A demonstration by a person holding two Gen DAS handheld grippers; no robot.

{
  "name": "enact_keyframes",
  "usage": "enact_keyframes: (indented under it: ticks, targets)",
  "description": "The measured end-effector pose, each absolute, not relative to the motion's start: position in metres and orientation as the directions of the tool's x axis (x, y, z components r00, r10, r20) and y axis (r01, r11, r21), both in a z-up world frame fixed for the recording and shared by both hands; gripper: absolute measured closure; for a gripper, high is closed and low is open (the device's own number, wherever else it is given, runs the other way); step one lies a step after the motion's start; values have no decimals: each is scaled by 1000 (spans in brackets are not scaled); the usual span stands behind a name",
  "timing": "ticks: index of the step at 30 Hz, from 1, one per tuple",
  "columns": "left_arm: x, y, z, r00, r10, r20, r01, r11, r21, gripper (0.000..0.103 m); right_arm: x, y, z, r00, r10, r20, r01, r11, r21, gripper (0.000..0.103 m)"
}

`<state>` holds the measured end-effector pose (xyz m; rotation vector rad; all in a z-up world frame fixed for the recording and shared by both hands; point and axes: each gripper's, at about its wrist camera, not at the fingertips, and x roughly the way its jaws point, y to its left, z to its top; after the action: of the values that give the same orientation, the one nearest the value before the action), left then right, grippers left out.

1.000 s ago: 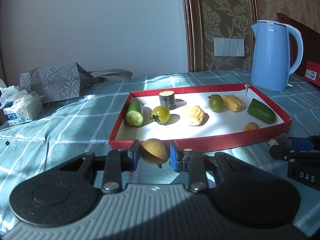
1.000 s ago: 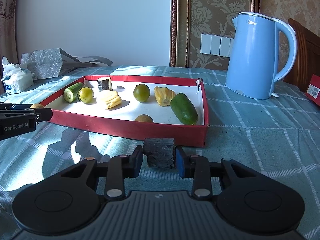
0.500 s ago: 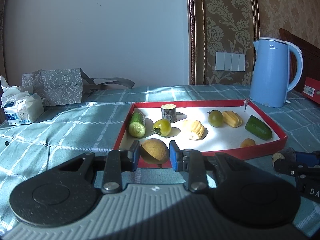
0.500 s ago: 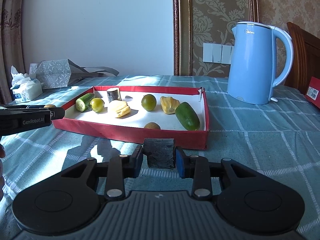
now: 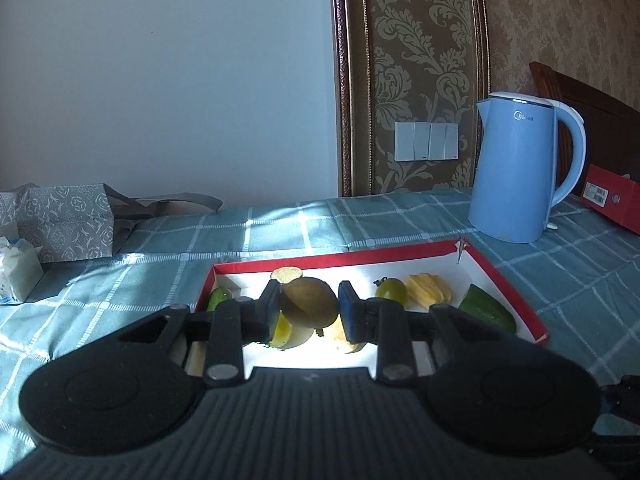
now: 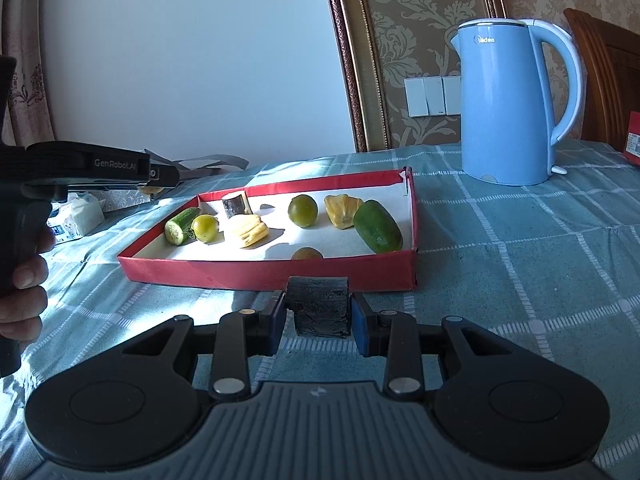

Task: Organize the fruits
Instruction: 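Carry the tan fruit into the tray and open the left gripper while the right holds the dark piece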

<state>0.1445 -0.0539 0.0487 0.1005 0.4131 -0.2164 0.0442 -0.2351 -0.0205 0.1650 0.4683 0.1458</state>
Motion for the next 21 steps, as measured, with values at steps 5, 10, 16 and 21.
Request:
enact_keyframes:
  ticks: [5,10,16,21]
  targets:
    - [174,-97,38,872,-192,-450,267,958,108,75,42,-236,-18,889,163,-427,-97,980,173,70]
    - [194,-124,20,853,-179,-491,285,947,149,75,41,-239,-16,894,173,-414,-102,977,186,70]
    - [211,-140,5,840,-155,-521,287,940,184,75,41,-237,-16,893,185,-410,-115,975,188,70]
    - [224,-145,-2,823,-139,-551,279,943,179,75,42,-236,-17,891,186,-414,-117,975,187,70]
